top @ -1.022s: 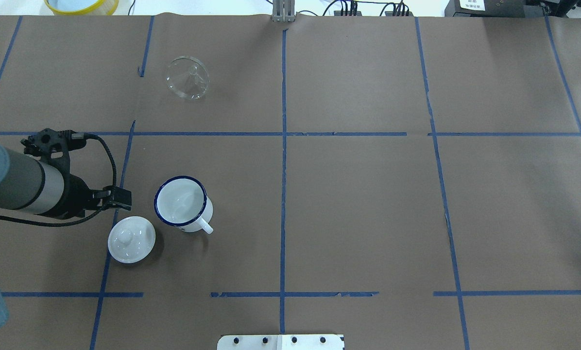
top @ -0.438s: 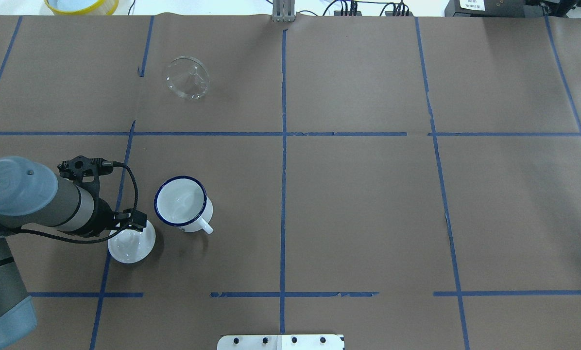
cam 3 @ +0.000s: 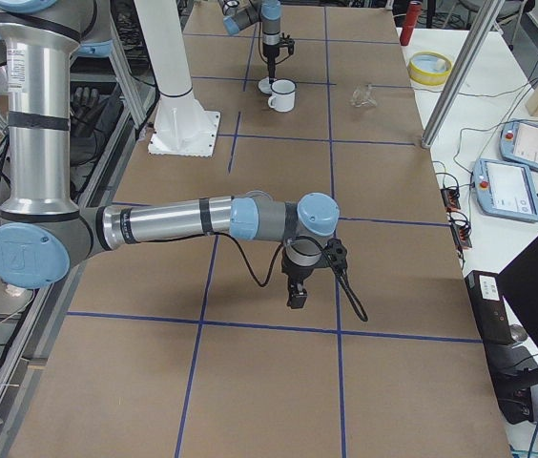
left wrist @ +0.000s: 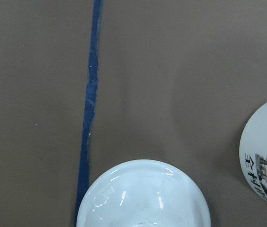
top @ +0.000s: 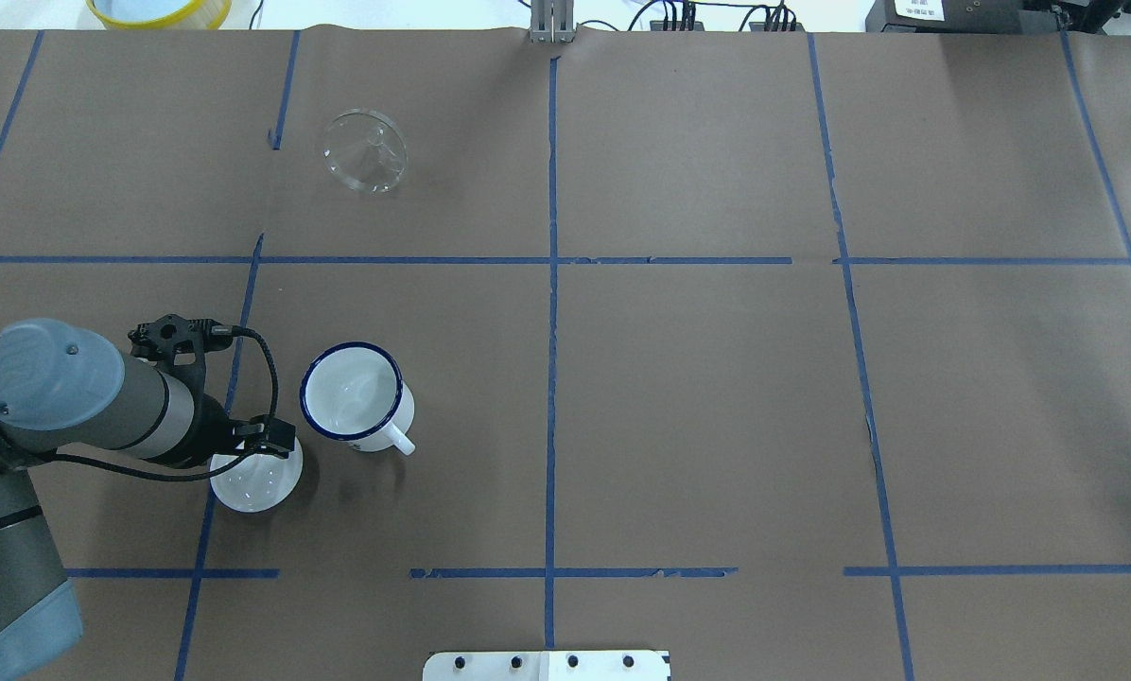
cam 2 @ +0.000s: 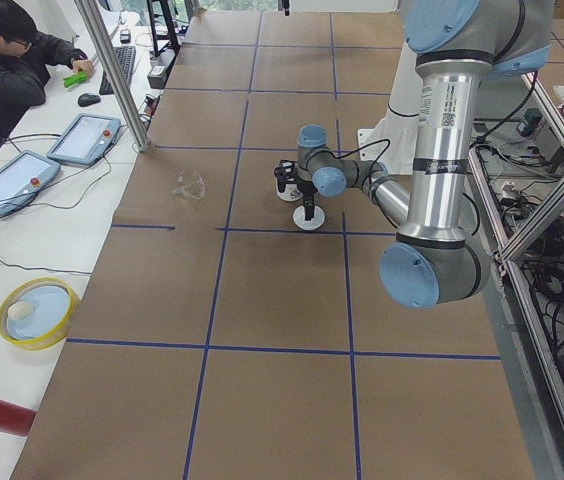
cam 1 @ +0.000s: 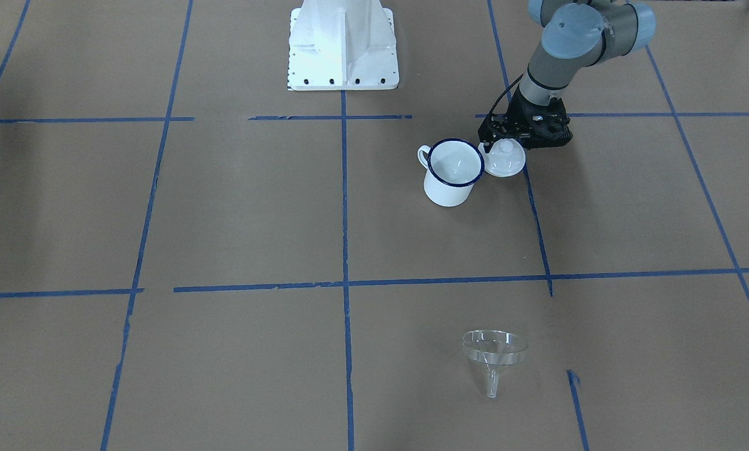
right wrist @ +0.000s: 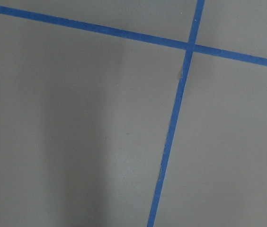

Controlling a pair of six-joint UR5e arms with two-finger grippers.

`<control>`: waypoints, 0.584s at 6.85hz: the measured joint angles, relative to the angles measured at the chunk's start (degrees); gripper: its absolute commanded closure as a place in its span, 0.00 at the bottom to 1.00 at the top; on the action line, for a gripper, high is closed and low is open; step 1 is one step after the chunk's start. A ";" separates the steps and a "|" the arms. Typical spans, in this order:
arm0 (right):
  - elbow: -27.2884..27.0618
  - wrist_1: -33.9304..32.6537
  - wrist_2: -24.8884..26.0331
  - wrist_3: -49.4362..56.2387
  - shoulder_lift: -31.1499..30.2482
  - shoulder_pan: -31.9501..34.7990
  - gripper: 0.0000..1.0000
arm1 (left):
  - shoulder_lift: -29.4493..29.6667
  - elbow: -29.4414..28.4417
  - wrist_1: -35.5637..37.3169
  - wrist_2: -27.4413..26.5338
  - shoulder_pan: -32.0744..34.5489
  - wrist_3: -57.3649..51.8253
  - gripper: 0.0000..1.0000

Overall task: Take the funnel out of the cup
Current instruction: 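Move the left gripper down to the white bowl beside the mug, then grasp the white bowl with the left gripper and lift it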

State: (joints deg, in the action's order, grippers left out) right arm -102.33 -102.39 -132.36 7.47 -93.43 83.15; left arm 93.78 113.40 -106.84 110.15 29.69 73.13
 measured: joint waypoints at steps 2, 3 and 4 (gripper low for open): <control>-0.03 0.00 0.00 0.00 0.03 0.00 0.00 | 0.00 -0.07 -0.27 0.00 -0.20 0.07 0.79; -0.02 0.00 0.00 0.00 0.03 0.00 0.00 | -0.03 0.07 -0.27 -0.01 -0.22 0.08 1.00; -0.01 0.00 0.00 0.00 0.01 0.00 0.00 | -0.06 0.38 -0.18 -0.01 -0.23 0.08 1.00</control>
State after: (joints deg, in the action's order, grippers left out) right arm -102.34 -102.39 -132.36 7.47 -93.42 83.15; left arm 93.72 113.78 -107.02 110.13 29.46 73.21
